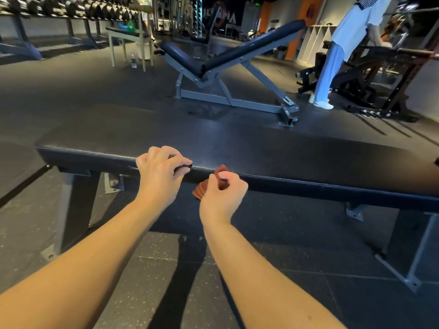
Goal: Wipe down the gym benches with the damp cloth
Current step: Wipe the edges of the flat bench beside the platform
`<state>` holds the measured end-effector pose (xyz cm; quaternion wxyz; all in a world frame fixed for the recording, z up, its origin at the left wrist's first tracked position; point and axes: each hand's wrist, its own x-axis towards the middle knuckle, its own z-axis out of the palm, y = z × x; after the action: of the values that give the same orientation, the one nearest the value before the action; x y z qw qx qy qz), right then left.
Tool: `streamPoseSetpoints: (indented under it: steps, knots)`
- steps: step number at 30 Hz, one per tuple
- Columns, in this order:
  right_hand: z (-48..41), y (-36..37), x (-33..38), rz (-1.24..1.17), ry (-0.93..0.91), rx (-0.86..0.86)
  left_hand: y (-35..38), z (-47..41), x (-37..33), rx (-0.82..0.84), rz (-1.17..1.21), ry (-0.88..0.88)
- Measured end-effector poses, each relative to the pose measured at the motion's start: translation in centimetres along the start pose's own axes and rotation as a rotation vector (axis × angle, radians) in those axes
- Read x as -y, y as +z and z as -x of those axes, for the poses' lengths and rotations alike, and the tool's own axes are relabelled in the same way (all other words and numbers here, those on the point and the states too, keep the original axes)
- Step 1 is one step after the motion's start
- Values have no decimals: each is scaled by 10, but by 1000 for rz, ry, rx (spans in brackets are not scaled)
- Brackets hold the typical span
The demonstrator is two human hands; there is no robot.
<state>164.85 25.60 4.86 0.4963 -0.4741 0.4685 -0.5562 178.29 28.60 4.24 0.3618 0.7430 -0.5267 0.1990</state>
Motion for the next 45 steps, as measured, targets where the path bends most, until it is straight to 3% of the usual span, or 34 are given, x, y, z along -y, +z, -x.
streamPoseSetpoints:
  steps: [5,11,18,22,27,30,34,39,45]
  knots:
    - [-21,-23,7,15,58,-16,0,0,2,-15,17,4]
    - [-64,-86,19,-46,33,-285,4,2,4,-30,36,11]
    - [-33,-34,4,-36,25,-321,0,1,10,-19,43,11]
    - [2,14,-5,-47,31,-189,-6,1,17,-21,3,0]
    - [19,47,-2,-26,177,-45,-11,1,20,3,-38,-47]
    - [0,17,4,24,184,-66,-8,2,24,-39,-10,-6]
    - [-34,-33,27,-16,153,-239,-5,3,27,-105,30,40]
    - [-37,-41,22,1,77,-299,-8,2,24,-48,7,9]
    - [12,16,-5,80,140,-21,-19,11,22,0,-28,-5]
